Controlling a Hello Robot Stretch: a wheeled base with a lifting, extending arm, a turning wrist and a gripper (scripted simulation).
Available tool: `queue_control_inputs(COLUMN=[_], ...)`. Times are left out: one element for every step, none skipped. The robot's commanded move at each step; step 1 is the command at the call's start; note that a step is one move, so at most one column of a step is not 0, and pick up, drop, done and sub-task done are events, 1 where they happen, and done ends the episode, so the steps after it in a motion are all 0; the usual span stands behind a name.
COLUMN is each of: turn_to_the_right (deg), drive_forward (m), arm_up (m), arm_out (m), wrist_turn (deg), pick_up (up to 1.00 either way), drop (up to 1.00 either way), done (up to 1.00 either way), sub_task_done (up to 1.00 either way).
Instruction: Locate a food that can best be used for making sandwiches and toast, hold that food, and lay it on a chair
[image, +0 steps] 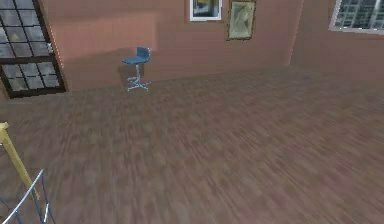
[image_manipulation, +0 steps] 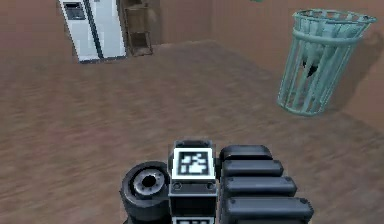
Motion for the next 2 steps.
queue_control_inputs(turn_to_the_right=[9.0, -45.0], drive_forward=[0.00, 0.00], arm_up=[0.00, 0.00], arm_out=[0.00, 0.00], wrist_turn=[0.0, 0.0], pick_up=[0.00, 0.00], drop=[0.00, 0.00], done=[0.00, 0.00], sub_task_done=[0.00, 0.00])
